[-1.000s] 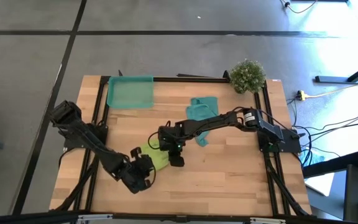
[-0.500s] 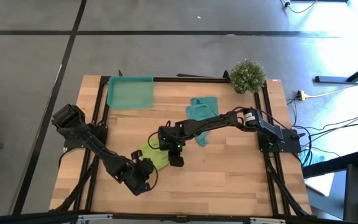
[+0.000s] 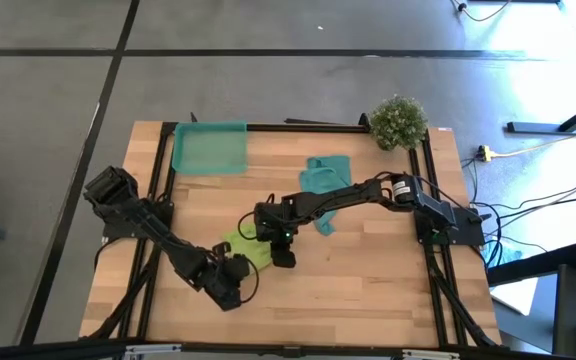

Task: Roll microfiber towels into tight, uniform cylinder then place into a basket
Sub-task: Roll the green microfiber cloth

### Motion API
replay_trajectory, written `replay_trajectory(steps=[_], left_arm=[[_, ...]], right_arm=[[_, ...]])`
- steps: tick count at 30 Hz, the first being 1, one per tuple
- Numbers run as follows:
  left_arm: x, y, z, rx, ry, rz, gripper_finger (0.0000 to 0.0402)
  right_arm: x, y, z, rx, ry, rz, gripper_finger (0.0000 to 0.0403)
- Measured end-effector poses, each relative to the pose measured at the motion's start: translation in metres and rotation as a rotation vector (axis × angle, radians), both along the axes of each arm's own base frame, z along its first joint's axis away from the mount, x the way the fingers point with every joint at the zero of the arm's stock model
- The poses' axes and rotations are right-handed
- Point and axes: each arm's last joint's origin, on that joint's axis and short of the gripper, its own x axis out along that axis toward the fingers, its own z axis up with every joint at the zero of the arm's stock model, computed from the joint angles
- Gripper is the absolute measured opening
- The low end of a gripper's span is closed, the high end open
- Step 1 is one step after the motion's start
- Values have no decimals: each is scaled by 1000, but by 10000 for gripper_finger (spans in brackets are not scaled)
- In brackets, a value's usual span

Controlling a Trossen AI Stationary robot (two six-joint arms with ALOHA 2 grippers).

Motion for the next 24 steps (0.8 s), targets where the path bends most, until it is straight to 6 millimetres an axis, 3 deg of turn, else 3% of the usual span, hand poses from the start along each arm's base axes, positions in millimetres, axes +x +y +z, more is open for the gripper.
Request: replay_trajectory(steps=[6, 17, 24], left_arm=[[3, 3, 0, -32, 18, 16, 16], [8, 10, 0, -46, 11, 57, 82], [16, 4, 16, -48, 18, -73, 83]], right_arm=[[0, 0, 0, 0, 0, 0, 6], [0, 0, 0, -1, 0, 0, 7], [0, 0, 0, -1, 0, 0, 8]])
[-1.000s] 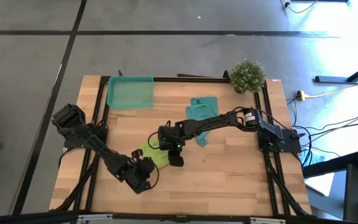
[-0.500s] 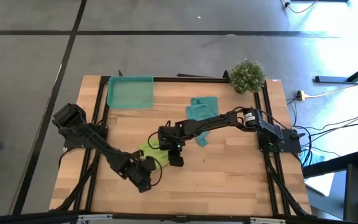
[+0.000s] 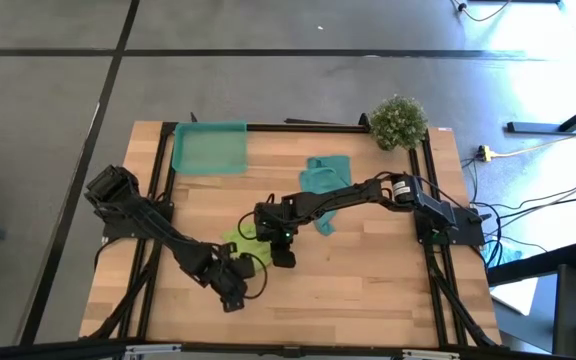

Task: Roll microfiber towels into tight, uniform cylinder then place into a basket
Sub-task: Roll the green microfiber cloth

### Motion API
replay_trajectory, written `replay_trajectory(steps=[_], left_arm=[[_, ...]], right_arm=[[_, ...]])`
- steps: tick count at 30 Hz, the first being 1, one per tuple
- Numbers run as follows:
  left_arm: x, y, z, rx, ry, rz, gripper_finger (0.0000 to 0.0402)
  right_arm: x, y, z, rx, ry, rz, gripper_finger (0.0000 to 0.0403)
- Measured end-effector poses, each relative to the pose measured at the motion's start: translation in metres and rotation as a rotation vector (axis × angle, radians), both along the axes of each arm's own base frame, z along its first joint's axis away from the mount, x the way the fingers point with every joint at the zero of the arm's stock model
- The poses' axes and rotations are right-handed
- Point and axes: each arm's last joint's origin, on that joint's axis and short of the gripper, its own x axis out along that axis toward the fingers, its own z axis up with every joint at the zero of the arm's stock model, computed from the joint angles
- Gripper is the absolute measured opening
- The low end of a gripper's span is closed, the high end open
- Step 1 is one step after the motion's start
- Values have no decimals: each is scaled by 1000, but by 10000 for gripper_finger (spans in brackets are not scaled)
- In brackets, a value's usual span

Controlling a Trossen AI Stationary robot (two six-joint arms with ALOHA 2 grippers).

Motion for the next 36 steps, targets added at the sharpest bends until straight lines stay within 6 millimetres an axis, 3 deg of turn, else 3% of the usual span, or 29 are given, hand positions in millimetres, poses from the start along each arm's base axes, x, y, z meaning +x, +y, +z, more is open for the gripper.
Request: replay_trajectory(steps=[7, 36], left_arm=[[-4, 7, 3, 137, 30, 19, 83], [-12, 13, -35, 42, -68, 67, 82]], right_arm=[[0, 0, 0, 0, 0, 0, 8], [0, 0, 0, -22, 0, -14, 6]])
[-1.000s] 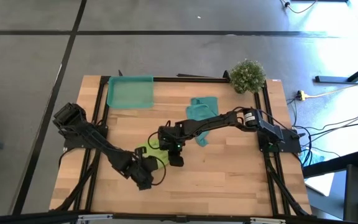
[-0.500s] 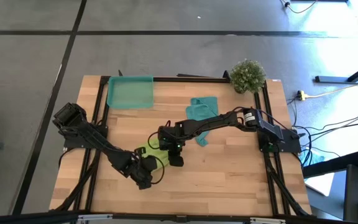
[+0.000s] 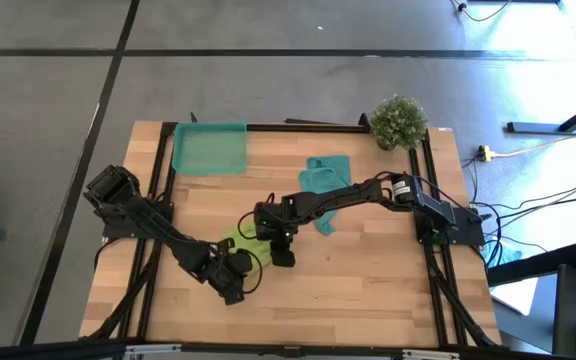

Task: Roll microfiber towels into tight, uniform cylinder then place into a basket
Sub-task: Roll the green microfiber cloth

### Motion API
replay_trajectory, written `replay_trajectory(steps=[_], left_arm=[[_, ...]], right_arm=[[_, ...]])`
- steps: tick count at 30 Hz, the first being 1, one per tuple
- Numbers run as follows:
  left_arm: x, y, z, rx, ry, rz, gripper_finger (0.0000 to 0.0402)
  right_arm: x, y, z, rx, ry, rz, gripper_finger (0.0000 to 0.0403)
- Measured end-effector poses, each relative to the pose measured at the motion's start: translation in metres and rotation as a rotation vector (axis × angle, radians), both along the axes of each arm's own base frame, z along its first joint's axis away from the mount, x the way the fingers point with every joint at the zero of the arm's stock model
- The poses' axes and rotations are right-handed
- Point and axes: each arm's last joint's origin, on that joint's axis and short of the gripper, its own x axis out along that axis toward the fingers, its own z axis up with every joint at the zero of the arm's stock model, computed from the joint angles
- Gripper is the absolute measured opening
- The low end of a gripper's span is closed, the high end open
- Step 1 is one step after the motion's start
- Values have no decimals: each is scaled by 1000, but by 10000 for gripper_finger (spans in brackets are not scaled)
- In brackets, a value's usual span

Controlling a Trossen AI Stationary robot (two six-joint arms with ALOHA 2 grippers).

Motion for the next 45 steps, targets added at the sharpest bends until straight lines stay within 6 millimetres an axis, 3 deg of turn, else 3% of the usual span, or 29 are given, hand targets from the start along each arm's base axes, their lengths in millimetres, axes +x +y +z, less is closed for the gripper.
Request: replay_trajectory(steps=[11, 15, 18, 30, 39, 45], left_arm=[[-11, 7, -19, -33, -23, 59, 82], [-11, 8, -19, -39, -11, 63, 56], [-8, 7, -16, -74, 23, 53, 13], [14, 16, 6, -259, 126, 26, 2], [4, 31, 35, -276, 98, 114, 1], [-3, 36, 35, -266, 148, 233, 1]], right_arm=[[1, 0, 0, 9, -2, -19, 6], [1, 0, 0, 9, -2, -19, 6], [1, 0, 1, 9, -2, -18, 6], [1, 0, 1, 9, -5, -14, 6], [0, 0, 0, -1, -4, 5, 6], [0, 0, 0, -10, -14, 24, 6]])
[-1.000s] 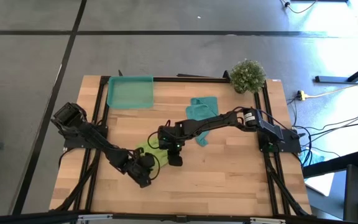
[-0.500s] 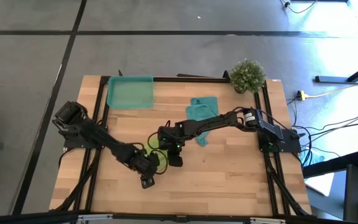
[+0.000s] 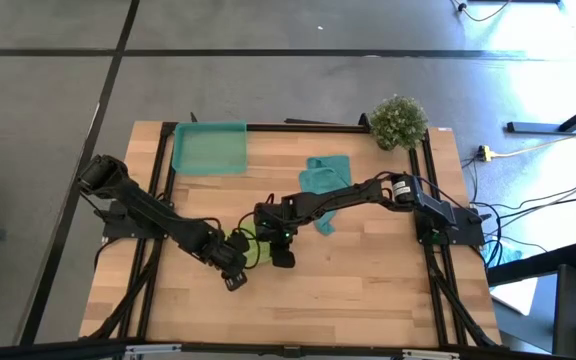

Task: Roll microfiber towels into tight, uniform cylinder then place into a basket
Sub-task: Roll the green microfiber cloth

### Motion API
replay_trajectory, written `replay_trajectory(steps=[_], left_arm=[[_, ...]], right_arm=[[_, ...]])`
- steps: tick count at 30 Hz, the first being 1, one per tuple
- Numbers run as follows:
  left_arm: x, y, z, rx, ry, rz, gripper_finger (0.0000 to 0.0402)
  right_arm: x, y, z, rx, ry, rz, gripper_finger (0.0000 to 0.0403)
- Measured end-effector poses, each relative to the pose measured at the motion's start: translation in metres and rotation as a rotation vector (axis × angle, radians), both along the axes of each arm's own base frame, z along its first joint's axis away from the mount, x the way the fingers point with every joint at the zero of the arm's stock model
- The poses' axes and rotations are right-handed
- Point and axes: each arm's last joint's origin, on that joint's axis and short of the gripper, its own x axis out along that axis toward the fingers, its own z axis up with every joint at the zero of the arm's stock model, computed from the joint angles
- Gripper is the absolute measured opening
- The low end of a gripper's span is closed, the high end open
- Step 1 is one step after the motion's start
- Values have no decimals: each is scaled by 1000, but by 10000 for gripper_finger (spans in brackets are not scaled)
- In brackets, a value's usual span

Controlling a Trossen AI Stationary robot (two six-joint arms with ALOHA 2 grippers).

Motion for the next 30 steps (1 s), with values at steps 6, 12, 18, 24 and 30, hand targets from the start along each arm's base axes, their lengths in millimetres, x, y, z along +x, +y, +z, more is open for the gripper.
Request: replay_trajectory(steps=[6, 12, 18, 24, 30], left_arm=[[1, 5, 5, -17, -16, 30, 0], [0, 20, 8, -4, 14, 151, 0], [3, 31, 8, 39, 5, 212, 0], [5, 42, 7, 83, 9, 264, 0], [11, 50, -1, 114, 31, 296, 0]], right_arm=[[-1, 0, 0, -3, 4, 5, 6], [-1, 1, -1, 1, 11, 14, 6], [-3, 1, -1, 13, 18, 39, 6], [-3, 2, 0, 43, 9, 72, 6], [-3, 2, 0, 72, 8, 91, 6]])
